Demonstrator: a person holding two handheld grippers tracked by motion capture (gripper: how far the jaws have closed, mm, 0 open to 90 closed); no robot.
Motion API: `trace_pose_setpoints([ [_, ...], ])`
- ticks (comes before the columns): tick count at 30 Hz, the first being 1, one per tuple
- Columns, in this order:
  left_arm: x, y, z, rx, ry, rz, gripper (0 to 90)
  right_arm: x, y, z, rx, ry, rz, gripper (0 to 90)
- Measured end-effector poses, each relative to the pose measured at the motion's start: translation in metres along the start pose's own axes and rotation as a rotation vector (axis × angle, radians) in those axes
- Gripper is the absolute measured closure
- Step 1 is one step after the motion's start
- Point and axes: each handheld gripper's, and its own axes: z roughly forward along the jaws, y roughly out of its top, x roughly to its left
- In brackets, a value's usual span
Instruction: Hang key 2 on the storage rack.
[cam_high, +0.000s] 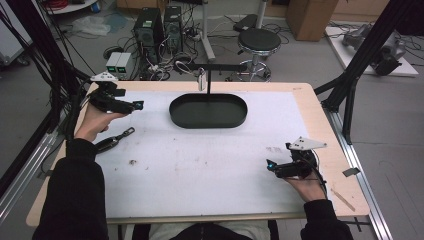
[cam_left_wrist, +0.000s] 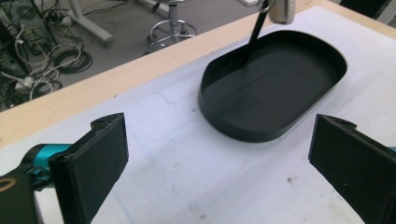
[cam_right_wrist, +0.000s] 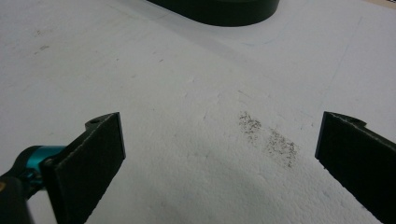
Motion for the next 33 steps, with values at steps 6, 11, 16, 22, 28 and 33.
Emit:
trace_pose_setpoints([
  [6, 0.016, -0.021, -0.007, 0.018, 0.037, -0.038, 5.3, 0.0, 0.0, 0.0, 0.002, -0.001, -0.001, 0.7],
  [11, 0.027, -0.041, -0.008, 0.039, 0.052, -0.079, 5.4, 0.0, -0.001, 0.002, 0.017, -0.006, -0.009, 0.7],
  [16, 0.035, -0.058, -0.007, 0.083, 0.048, -0.092, 5.3, 0.0, -0.002, 0.002, 0.021, -0.013, -0.011, 0.7],
  [22, 0.038, -0.07, -0.004, 0.11, 0.046, -0.096, 5.4, 0.0, -0.002, 0.001, 0.022, -0.02, -0.017, 0.7],
  [28, 0.041, -0.078, -0.003, 0.143, 0.044, -0.105, 7.0, 0.0, -0.003, 0.002, 0.031, -0.022, -0.018, 0.7],
  [33, 0.041, -0.088, 0.001, 0.173, 0.048, -0.12, 7.0, -0.001, -0.003, 0.001, 0.025, -0.022, -0.018, 0.7],
])
